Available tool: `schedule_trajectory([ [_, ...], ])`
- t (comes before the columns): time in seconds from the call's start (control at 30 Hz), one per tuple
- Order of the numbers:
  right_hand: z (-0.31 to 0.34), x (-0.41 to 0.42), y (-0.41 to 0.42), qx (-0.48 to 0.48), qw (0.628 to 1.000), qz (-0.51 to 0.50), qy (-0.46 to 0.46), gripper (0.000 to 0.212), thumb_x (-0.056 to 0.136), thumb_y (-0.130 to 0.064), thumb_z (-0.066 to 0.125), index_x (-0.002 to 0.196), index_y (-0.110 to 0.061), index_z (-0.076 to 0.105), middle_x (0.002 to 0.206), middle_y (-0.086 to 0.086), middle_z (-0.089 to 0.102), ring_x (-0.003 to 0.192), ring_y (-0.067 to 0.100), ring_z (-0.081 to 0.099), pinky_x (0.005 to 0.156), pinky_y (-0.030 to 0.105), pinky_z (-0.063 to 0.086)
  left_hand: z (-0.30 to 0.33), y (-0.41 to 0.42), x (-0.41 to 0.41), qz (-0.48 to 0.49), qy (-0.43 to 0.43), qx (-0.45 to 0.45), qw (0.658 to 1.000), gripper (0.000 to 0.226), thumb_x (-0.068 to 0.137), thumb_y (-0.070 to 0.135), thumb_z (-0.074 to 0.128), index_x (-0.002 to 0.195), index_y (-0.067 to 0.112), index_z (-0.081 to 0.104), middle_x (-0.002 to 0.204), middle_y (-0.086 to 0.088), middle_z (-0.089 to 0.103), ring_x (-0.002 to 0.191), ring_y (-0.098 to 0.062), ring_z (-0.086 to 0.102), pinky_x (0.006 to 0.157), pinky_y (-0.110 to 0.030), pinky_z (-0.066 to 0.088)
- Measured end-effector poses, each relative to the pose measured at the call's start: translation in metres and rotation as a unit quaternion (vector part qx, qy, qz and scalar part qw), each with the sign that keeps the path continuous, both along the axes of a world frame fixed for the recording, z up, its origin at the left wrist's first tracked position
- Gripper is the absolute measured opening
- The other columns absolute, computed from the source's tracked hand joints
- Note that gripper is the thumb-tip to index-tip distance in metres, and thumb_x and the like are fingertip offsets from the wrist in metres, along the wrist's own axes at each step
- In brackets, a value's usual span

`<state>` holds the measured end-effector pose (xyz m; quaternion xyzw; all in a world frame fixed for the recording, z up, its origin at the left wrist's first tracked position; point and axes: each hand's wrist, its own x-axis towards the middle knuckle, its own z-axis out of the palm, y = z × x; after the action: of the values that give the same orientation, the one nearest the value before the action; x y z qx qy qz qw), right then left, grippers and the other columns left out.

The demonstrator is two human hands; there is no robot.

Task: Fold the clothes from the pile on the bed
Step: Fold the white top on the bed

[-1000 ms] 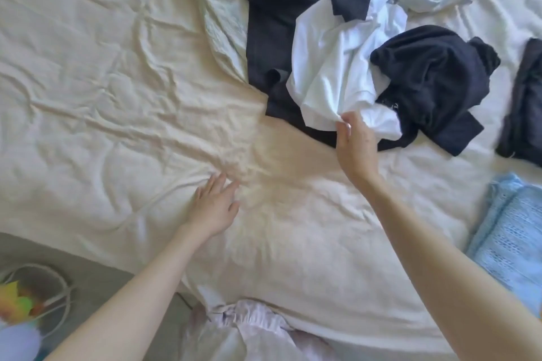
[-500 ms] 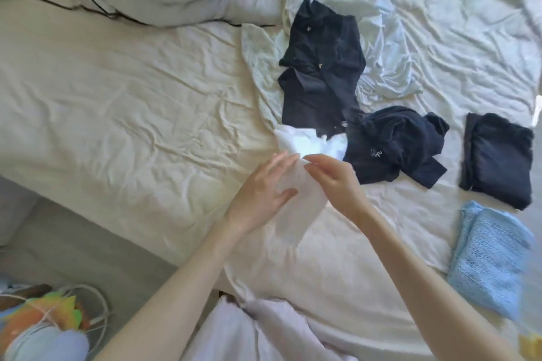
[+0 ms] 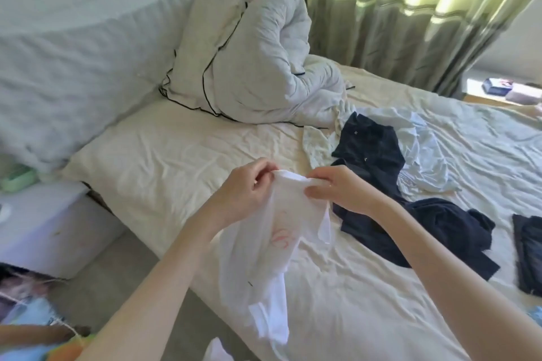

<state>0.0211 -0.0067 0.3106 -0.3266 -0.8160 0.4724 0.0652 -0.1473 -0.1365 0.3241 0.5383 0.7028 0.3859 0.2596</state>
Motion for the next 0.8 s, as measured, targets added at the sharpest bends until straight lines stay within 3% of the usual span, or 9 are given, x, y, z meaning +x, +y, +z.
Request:
schedule_trajectory([
  [0.07, 0.002, -0.011, -0.005, -0.006, 1.0, -0.008, 0.005, 0.007, 0.088, -0.023, 0.066, 0.085, -0.017, 0.068, 0.079, -0.001, 0.065, 0.072, 0.012, 0.057, 0.068, 0.024, 0.043, 0.011, -0.011, -0.011, 0.025, 0.001, 0.019, 0.999, 0.025, 0.096, 0.013, 0.047, 0.088, 0.032, 0.059, 0.082, 0.018, 0.063, 0.074, 0.006, 0.057, 0.07, -0.006, 0.042],
  [0.17, 0.014, -0.031, -0.01, -0.02, 0.999, -0.02, 0.032, 0.03, 0.088, -0.021, 0.066, 0.087, 0.009, 0.062, 0.075, 0.009, 0.055, 0.071, 0.019, 0.049, 0.068, 0.031, 0.037, 0.019, -0.027, -0.031, 0.057, 0.02, 0.024, 0.998, 0.022, 0.096, 0.012, 0.047, 0.094, 0.027, 0.063, 0.087, 0.016, 0.065, 0.08, -0.001, 0.059, 0.071, -0.007, 0.042],
  [0.23, 0.027, -0.046, -0.011, -0.039, 0.998, -0.02, 0.046, 0.037, 0.088, -0.02, 0.066, 0.087, 0.016, 0.059, 0.074, 0.011, 0.051, 0.07, 0.02, 0.047, 0.067, 0.032, 0.035, 0.018, -0.036, -0.046, 0.09, 0.032, 0.017, 0.995, 0.022, 0.097, 0.012, 0.046, 0.097, 0.023, 0.065, 0.091, 0.013, 0.066, 0.084, -0.004, 0.06, 0.071, -0.007, 0.041],
  [0.37, 0.049, -0.079, -0.013, -0.076, 0.995, -0.031, 0.051, 0.025, 0.087, -0.02, 0.068, 0.073, 0.0, 0.063, 0.058, -0.003, 0.055, 0.052, 0.008, 0.051, 0.053, 0.018, 0.04, 0.015, -0.046, -0.062, 0.173, 0.038, 0.049, 0.983, 0.022, 0.096, 0.01, 0.047, 0.101, 0.024, 0.063, 0.091, 0.021, 0.061, 0.083, 0.01, 0.056, 0.069, -0.001, 0.038],
  [0.43, 0.06, -0.095, -0.015, -0.122, 0.988, -0.035, 0.085, 0.02, 0.087, -0.017, 0.067, 0.069, -0.009, 0.062, 0.049, -0.011, 0.056, 0.042, 0.001, 0.052, 0.043, 0.012, 0.039, 0.012, -0.047, -0.061, 0.221, 0.038, 0.092, 0.97, 0.022, 0.095, 0.013, 0.049, 0.113, 0.021, 0.06, 0.097, 0.014, 0.059, 0.084, 0.01, 0.054, 0.07, -0.002, 0.039],
  [0.5, 0.069, -0.109, -0.016, -0.158, 0.979, -0.055, 0.121, 0.01, 0.088, -0.013, 0.065, 0.084, -0.005, 0.067, 0.062, -0.004, 0.063, 0.052, 0.003, 0.059, 0.045, 0.014, 0.045, 0.007, -0.048, -0.053, 0.256, 0.044, 0.141, 0.955, 0.026, 0.094, 0.014, 0.053, 0.119, 0.022, 0.055, 0.104, 0.01, 0.053, 0.089, 0.004, 0.053, 0.076, -0.007, 0.041],
  [0.6, 0.079, -0.124, -0.016, -0.17, 0.971, -0.097, 0.136, 0.023, 0.088, -0.012, 0.065, 0.104, 0.005, 0.064, 0.08, 0.006, 0.064, 0.065, 0.011, 0.062, 0.047, 0.016, 0.05, -0.007, -0.053, -0.03, 0.265, 0.053, 0.198, 0.942, 0.029, 0.089, 0.012, 0.06, 0.112, 0.028, 0.052, 0.105, 0.013, 0.052, 0.097, 0.0, 0.052, 0.084, -0.013, 0.042],
  [0.7, 0.083, -0.132, -0.014, -0.24, 0.948, -0.148, 0.146, 0.02, 0.087, -0.008, 0.065, 0.104, 0.002, 0.061, 0.079, 0.009, 0.061, 0.064, 0.015, 0.06, 0.043, 0.02, 0.05, -0.031, -0.055, -0.005, 0.223, 0.018, 0.161, 0.961, 0.039, 0.084, 0.022, 0.068, 0.115, 0.035, 0.048, 0.112, 0.016, 0.052, 0.102, 0.004, 0.05, 0.085, -0.006, 0.036],
  [0.8, 0.086, -0.137, -0.01, -0.306, 0.917, -0.2, 0.162, 0.005, 0.088, -0.006, 0.063, 0.089, -0.003, 0.059, 0.076, 0.009, 0.06, 0.062, 0.018, 0.06, 0.042, 0.022, 0.051, -0.05, -0.044, 0.01, 0.196, -0.045, 0.059, 0.978, 0.069, 0.079, 0.027, 0.074, 0.136, 0.025, 0.037, 0.124, 0.018, 0.042, 0.114, 0.001, 0.043, 0.092, -0.01, 0.034],
])
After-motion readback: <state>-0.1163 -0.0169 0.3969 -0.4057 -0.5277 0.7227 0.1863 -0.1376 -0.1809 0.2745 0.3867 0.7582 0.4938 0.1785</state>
